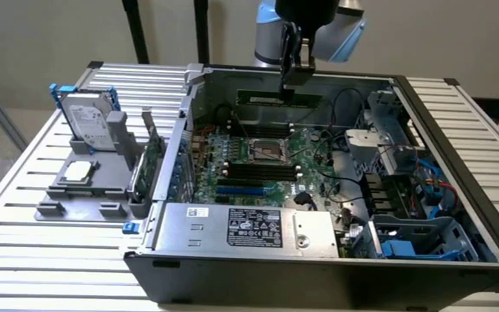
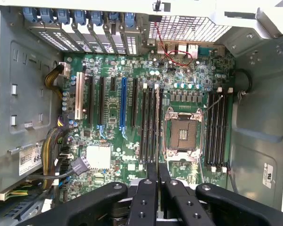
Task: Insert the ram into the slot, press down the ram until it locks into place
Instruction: 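Insert the ram into the slot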
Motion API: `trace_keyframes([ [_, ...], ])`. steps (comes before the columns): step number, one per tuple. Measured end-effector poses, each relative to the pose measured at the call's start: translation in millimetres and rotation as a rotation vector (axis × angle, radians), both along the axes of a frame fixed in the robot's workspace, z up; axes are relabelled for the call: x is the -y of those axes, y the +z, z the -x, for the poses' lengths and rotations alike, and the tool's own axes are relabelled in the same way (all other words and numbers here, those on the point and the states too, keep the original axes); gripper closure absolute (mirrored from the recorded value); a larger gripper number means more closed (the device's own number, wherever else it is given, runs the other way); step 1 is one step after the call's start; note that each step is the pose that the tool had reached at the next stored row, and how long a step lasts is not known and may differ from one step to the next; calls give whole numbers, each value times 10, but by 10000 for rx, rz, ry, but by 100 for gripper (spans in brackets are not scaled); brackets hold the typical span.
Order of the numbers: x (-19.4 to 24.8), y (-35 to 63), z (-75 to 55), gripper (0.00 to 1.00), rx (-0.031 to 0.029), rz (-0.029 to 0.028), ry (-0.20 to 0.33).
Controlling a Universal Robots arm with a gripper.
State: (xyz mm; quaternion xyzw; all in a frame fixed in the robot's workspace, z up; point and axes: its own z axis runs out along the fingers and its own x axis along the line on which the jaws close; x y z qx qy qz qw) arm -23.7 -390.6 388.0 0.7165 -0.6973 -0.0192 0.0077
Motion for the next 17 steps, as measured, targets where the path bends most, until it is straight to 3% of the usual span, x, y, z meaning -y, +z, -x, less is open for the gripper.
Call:
trace_keyframes([
  [5,0,-24,5,87,1,0,0],
  [17,1,-240,70,87,6,6,-26],
])
